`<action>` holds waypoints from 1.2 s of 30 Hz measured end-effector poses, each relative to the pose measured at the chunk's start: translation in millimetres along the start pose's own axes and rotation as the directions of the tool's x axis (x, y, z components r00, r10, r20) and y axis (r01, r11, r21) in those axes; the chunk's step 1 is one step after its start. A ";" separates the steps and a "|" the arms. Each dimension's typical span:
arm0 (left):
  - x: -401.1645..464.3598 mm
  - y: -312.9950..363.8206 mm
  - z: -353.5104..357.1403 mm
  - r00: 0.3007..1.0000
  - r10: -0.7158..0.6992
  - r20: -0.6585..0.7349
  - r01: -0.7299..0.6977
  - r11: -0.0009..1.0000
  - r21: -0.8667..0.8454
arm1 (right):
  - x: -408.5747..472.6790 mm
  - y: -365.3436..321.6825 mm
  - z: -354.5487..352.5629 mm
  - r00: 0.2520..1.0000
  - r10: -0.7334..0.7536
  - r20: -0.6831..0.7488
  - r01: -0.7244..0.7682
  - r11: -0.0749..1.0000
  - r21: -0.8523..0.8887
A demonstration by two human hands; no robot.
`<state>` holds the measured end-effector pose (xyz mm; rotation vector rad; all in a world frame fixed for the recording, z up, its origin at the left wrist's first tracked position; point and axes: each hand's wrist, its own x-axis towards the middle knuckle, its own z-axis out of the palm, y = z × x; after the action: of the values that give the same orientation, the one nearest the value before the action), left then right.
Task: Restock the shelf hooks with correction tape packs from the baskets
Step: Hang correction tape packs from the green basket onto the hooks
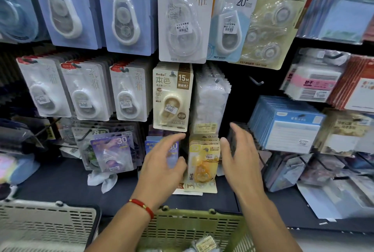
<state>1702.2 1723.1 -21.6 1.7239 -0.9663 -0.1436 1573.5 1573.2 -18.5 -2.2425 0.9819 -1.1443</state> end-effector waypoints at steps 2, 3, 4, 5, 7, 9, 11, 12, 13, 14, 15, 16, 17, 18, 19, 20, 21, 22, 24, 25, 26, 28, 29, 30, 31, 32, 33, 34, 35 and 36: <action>5.4 -0.4 -1.6 0.992 0.119 -0.048 -0.113 0.986 0.125 | 5.9 -6.4 7.8 0.974 -0.227 -0.017 0.227 0.973 -0.035; 9.1 -0.3 -1.5 0.984 0.169 -0.052 -0.158 0.972 0.172 | 11.8 -9.5 13.2 0.951 -0.306 0.041 0.308 0.949 -0.062; 13.3 -0.4 -1.0 0.978 0.205 -0.038 -0.193 0.960 0.202 | 18.5 -12.1 18.7 0.930 -0.347 0.124 0.360 0.928 -0.095; 17.5 -1.5 -0.5 0.973 0.229 -0.012 -0.221 0.950 0.220 | 25.1 -14.3 23.7 0.913 -0.351 0.206 0.382 0.914 -0.138; 25.1 -5.2 1.0 0.966 0.253 0.056 -0.259 0.937 0.237 | 36.2 -13.9 31.5 0.900 -0.321 0.296 0.393 0.891 -0.228; 30.6 -11.4 3.3 0.958 0.269 0.099 -0.285 0.926 0.249 | 43.6 -9.8 35.7 0.897 -0.314 0.310 0.398 0.878 -0.264; 33.0 -18.2 5.4 0.949 0.294 0.114 -0.315 0.909 0.272 | 46.5 -5.8 37.7 0.893 -0.324 0.312 0.411 0.870 -0.274; 33.0 -20.4 6.2 0.945 0.306 0.116 -0.326 0.902 0.283 | 46.5 -4.3 37.9 0.890 -0.334 0.309 0.421 0.863 -0.279; 32.9 -21.7 6.6 0.942 0.314 0.116 -0.335 0.897 0.290 | 46.4 -3.1 37.6 0.888 -0.345 0.305 0.429 0.859 -0.278; 32.4 -22.6 6.8 0.940 0.320 0.115 -0.340 0.894 0.291 | 45.5 -1.7 36.9 0.885 -0.358 0.297 0.437 0.860 -0.265; 31.2 -23.3 6.9 0.940 0.322 0.111 -0.341 0.894 0.290 | 44.1 -0.7 35.6 0.885 -0.371 0.282 0.439 0.867 -0.235; 29.2 -24.1 6.8 0.942 0.317 0.107 -0.335 0.897 0.289 | 42.0 0.4 33.7 0.888 -0.382 0.257 0.435 0.879 -0.194; 25.6 -25.0 6.6 0.948 0.302 0.102 -0.319 0.902 0.292 | 39.3 1.9 31.8 0.894 -0.388 0.222 0.425 0.892 -0.153; 20.9 -26.2 6.3 0.955 0.279 0.100 -0.297 0.908 0.297 | 36.4 4.1 29.7 0.902 -0.389 0.185 0.414 0.902 -0.121; 15.3 -27.8 5.7 0.961 0.255 0.103 -0.275 0.912 0.305 | 33.0 7.0 27.1 0.911 -0.383 0.154 0.399 0.912 -0.094; 8.9 -29.9 4.5 0.967 0.230 0.113 -0.254 0.914 0.316 | 28.9 10.9 24.2 0.921 -0.365 0.136 0.376 0.924 -0.063; 2.1 -32.7 2.8 0.970 0.206 0.130 -0.238 0.912 0.335 | 24.1 16.3 20.8 0.931 -0.339 0.138 0.346 0.938 -0.027; -4.9 -36.5 0.4 0.971 0.181 0.156 -0.226 0.906 0.359 | 18.3 23.2 17.2 0.937 -0.311 0.155 0.315 0.949 0.005; -18.7 -48.9 -7.3 0.971 0.113 0.213 -0.194 0.888 0.416 | 4.8 39.9 10.2 0.937 -0.255 0.239 0.258 0.966 0.020; -27.1 -57.5 -12.1 0.968 0.066 0.241 -0.171 0.878 0.447 | -3.1 49.4 7.5 0.924 -0.215 0.317 0.230 0.973 -0.011; -36.5 -67.3 -17.0 0.962 0.011 0.272 -0.145 0.865 0.480 | -11.0 58.7 5.8 0.894 -0.168 0.416 0.213 0.975 -0.065; -59.8 -89.3 -25.9 0.936 -0.114 0.332 -0.093 0.831 0.548 | -29.0 75.5 6.1 0.768 -0.050 0.639 0.223 0.956 -0.193; -73.5 -101.0 -29.3 0.919 -0.172 0.354 -0.068 0.818 0.572 | -40.1 83.5 8.9 0.685 0.024 0.728 0.235 0.939 -0.252; -88.9 -112.8 -31.4 0.902 -0.218 0.372 -0.046 0.809 0.586 | -53.3 92.1 13.4 0.602 0.099 0.793 0.254 0.917 -0.307; -105.5 -124.8 -32.4 0.890 -0.248 0.383 -0.033 0.801 0.597 | -68.1 101.5 19.2 0.524 0.166 0.836 0.283 0.891 -0.354; -122.6 -136.9 -32.3 0.880 -0.269 0.391 -0.030 0.791 0.611 | -84.6 112.3 25.4 0.452 0.230 0.862 0.314 0.864 -0.395; -139.8 -148.1 -31.2 0.875 -0.284 0.391 -0.029 0.777 0.629 | -102.7 124.1 31.1 0.382 0.292 0.877 0.334 0.841 -0.426; -156.0 -157.7 -29.5 0.871 -0.303 0.387 -0.020 0.764 0.645 | -121.9 136.3 36.2 0.312 0.344 0.886 0.338 0.831 -0.441; -171.3 -165.2 -27.3 0.864 -0.328 0.381 -0.006 0.750 0.661 | -141.7 147.5 40.9 0.245 0.381 0.892 0.319 0.837 -0.445; -185.2 -171.7 -24.2 0.856 -0.359 0.372 0.011 0.732 0.681 | -160.7 157.1 45.5 0.190 0.407 0.894 0.284 0.848 -0.446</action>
<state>1683.5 1874.8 -224.0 2.5360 -1.3024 -0.4304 1483.6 1594.5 -228.4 -2.5191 0.7471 0.9090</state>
